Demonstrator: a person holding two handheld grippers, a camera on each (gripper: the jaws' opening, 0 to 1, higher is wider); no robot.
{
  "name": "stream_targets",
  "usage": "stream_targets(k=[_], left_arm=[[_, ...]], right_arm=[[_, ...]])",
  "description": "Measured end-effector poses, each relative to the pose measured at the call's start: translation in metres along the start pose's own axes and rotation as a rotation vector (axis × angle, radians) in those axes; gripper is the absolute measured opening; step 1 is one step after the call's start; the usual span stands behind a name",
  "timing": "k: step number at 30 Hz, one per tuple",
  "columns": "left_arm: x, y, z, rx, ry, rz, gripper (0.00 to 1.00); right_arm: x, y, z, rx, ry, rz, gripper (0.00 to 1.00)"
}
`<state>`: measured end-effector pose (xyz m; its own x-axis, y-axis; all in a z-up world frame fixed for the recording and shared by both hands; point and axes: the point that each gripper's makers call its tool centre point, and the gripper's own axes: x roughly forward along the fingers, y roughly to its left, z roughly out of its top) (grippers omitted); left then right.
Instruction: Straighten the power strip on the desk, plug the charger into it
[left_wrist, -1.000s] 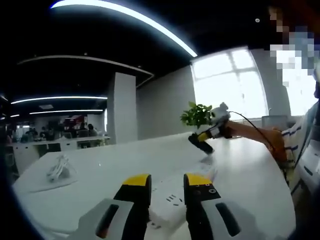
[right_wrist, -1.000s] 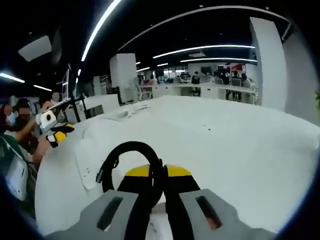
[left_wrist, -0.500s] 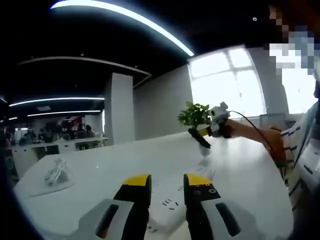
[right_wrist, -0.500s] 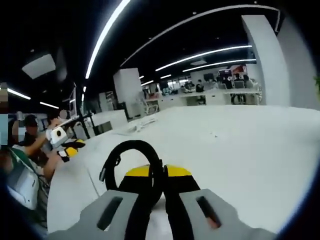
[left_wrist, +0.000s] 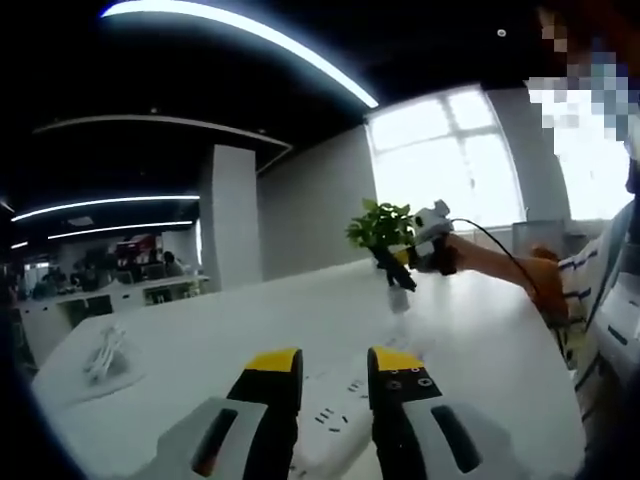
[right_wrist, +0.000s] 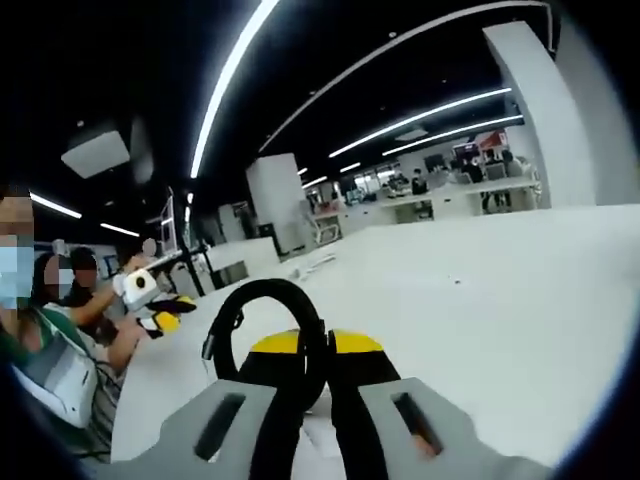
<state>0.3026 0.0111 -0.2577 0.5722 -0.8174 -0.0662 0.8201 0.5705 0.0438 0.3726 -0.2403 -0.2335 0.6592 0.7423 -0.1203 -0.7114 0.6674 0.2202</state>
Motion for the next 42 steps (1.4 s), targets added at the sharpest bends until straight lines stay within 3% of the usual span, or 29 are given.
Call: stream_targets(k=[13, 26, 33, 42], left_arm=[[0.023, -0.022, 0.003, 0.014, 0.042, -0.094, 0.26], [0.050, -0.041, -0.001, 0.040, 0.087, -0.182, 0.26], [0.063, -0.056, 0.012, 0.041, 0.049, -0.247, 0.27], [0.073, -0.062, 0.011, 0.045, 0.053, -0.286, 0.31]], right_arm=[[0.014, 0.041, 0.016, -0.010, -0.009, 0.147, 0.07], [0.035, 0.097, 0.013, -0.039, 0.007, 0.277, 0.07], [0.047, 0.121, 0.011, -0.047, 0.017, 0.340, 0.07], [0.058, 0.138, 0.011, -0.024, 0.030, 0.430, 0.07]])
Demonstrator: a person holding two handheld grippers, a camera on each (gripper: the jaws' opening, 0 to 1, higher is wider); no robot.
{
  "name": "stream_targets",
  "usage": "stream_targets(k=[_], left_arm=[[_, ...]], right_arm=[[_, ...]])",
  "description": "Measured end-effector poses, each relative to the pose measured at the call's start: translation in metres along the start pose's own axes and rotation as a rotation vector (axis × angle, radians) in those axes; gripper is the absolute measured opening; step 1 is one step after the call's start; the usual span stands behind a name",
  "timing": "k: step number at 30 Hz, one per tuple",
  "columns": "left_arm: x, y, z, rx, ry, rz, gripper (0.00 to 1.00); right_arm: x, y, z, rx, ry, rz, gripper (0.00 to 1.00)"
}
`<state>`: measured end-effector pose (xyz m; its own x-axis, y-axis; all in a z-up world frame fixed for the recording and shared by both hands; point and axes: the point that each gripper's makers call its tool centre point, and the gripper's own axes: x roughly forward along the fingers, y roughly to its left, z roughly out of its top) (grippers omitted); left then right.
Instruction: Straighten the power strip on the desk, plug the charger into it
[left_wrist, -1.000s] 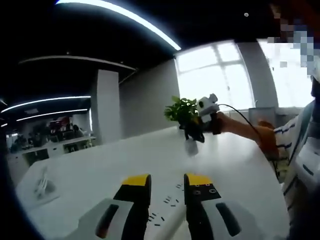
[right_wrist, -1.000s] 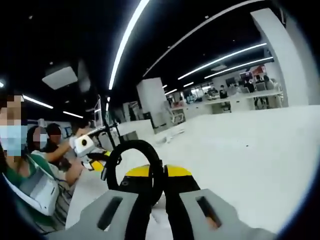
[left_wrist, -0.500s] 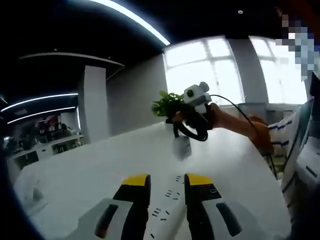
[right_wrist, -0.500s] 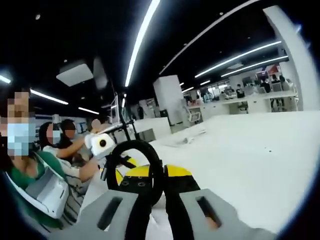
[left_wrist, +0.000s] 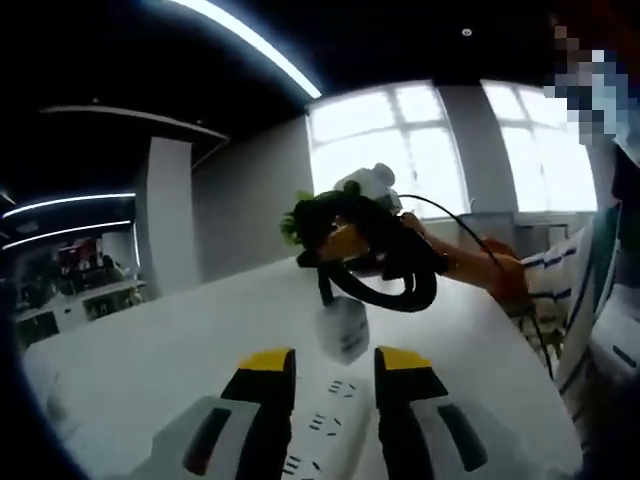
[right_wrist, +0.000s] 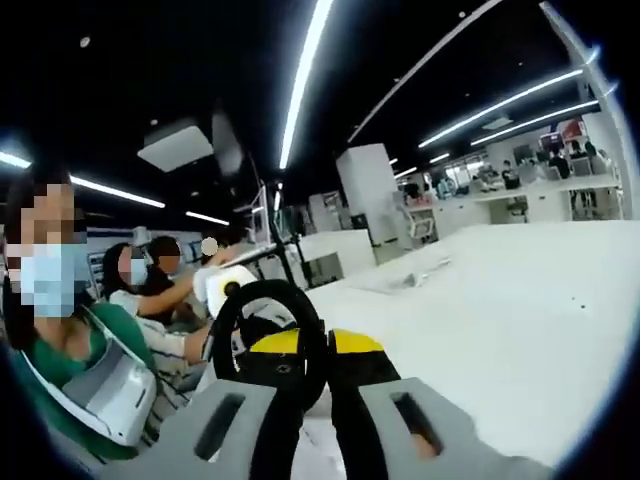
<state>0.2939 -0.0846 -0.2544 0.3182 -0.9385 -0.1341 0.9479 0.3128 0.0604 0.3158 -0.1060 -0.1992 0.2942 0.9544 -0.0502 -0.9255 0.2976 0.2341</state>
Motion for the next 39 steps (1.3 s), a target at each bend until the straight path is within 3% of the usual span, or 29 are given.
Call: stream_targets(k=[12, 26, 39], left_arm=[[0.011, -0.002, 0.002, -0.002, -0.012, -0.062, 0.33], [0.023, -0.006, -0.002, 0.031, 0.023, -0.109, 0.33], [0.031, 0.000, 0.001, 0.071, 0.048, -0.102, 0.30]], right_arm=[[0.013, 0.007, 0.001, 0.020, 0.003, 0.074, 0.07], [0.018, 0.007, 0.003, 0.042, 0.013, 0.134, 0.08], [0.027, 0.012, -0.001, 0.046, 0.027, 0.160, 0.08]])
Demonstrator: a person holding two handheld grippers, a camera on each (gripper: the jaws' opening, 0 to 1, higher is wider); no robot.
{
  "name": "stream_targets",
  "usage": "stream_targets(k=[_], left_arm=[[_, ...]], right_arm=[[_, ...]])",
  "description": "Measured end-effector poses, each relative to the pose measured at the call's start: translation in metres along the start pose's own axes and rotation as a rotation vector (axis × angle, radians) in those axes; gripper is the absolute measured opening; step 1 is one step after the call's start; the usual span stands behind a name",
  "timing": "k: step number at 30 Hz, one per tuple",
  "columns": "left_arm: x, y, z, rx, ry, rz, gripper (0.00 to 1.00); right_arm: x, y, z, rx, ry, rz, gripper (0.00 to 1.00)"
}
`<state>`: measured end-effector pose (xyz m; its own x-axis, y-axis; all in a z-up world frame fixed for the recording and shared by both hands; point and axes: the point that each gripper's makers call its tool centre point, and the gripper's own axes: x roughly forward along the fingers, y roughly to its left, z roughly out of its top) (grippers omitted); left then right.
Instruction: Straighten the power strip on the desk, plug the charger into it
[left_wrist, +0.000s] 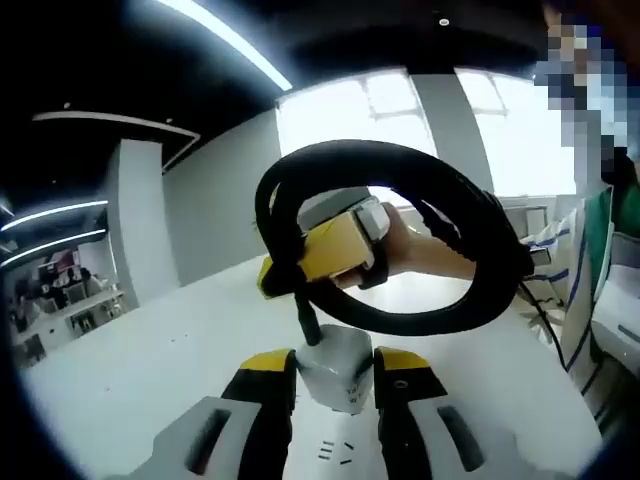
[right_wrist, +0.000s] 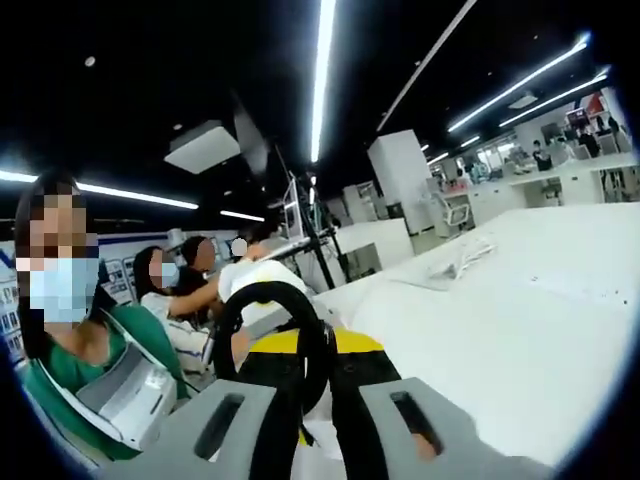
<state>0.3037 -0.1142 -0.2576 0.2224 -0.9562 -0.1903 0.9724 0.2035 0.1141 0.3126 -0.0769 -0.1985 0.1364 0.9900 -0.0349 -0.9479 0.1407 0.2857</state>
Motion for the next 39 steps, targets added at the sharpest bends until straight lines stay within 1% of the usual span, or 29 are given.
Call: stream_targets(k=[7, 15, 19, 23, 28, 35, 39], left_arm=[[0.006, 0.002, -0.003, -0.021, 0.028, 0.032, 0.30], [0.008, 0.005, -0.006, -0.102, 0.061, 0.087, 0.28], [0.008, 0.007, -0.008, -0.118, 0.081, 0.107, 0.28], [0.008, 0.008, -0.010, -0.151, 0.085, 0.110, 0.27], [0.008, 0.010, -0.009, -0.160, 0.089, 0.116, 0.26], [0.006, 0.009, -0.010, -0.158, 0.094, 0.104, 0.26], [0.005, 0.008, -0.011, -0.133, 0.103, 0.099, 0.26]], right_arm=[[-0.003, -0.005, -0.003, 0.007, -0.001, -0.017, 0.08], [-0.008, -0.014, -0.002, 0.021, -0.013, -0.035, 0.08], [-0.007, -0.016, -0.004, 0.025, -0.007, -0.040, 0.08], [-0.006, -0.018, -0.006, 0.025, -0.002, -0.045, 0.08], [-0.007, -0.020, -0.005, 0.032, -0.010, -0.048, 0.08], [-0.006, -0.019, -0.005, 0.035, -0.011, -0.049, 0.08], [-0.005, -0.015, -0.007, 0.017, -0.005, -0.059, 0.08]])
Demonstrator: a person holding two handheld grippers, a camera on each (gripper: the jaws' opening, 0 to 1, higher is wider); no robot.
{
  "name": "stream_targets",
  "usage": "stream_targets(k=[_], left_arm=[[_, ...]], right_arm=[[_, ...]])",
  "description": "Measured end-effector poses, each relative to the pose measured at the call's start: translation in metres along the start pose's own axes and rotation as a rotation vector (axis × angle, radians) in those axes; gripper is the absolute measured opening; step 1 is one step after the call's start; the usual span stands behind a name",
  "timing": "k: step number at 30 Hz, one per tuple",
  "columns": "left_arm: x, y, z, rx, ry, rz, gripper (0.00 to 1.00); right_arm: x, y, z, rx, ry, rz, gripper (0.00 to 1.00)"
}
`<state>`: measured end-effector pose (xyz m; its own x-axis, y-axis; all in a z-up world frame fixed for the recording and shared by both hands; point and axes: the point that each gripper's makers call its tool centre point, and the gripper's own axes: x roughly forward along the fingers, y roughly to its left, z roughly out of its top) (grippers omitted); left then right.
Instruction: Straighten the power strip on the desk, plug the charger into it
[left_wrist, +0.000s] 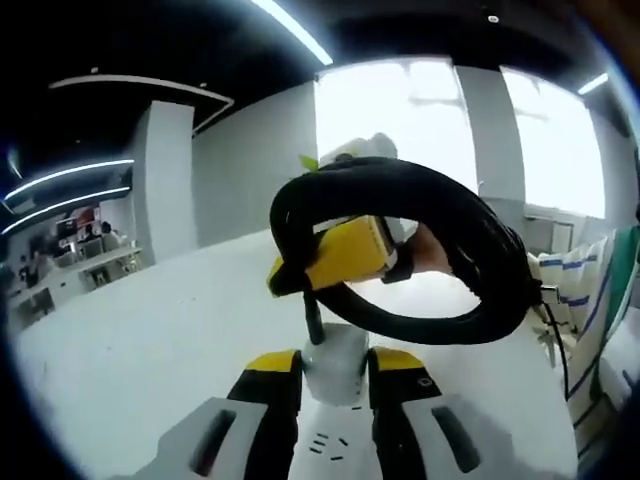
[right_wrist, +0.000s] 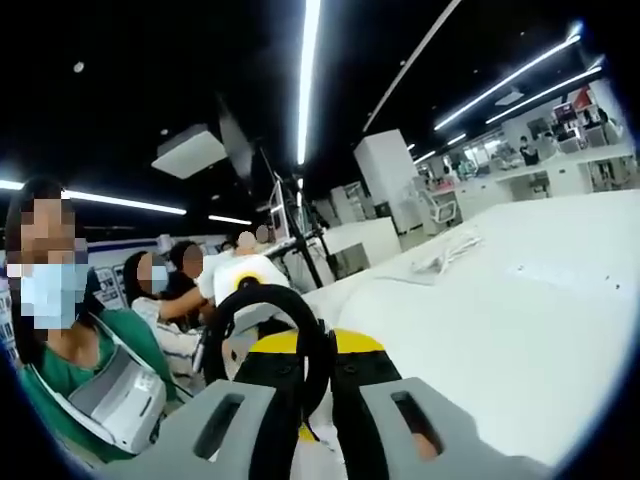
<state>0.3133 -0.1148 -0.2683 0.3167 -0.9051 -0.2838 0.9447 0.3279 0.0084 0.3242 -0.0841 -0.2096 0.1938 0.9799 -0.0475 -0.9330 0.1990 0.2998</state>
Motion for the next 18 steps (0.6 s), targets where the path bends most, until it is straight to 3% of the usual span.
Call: stream_targets(k=[18], left_arm=[[0.0032, -0.0030, -0.0060, 0.055, 0.033, -0.017, 0.26]], right_arm=[[-0.0038, -0.0011, -0.0075, -0.011, 0.009, -0.043, 0.08]])
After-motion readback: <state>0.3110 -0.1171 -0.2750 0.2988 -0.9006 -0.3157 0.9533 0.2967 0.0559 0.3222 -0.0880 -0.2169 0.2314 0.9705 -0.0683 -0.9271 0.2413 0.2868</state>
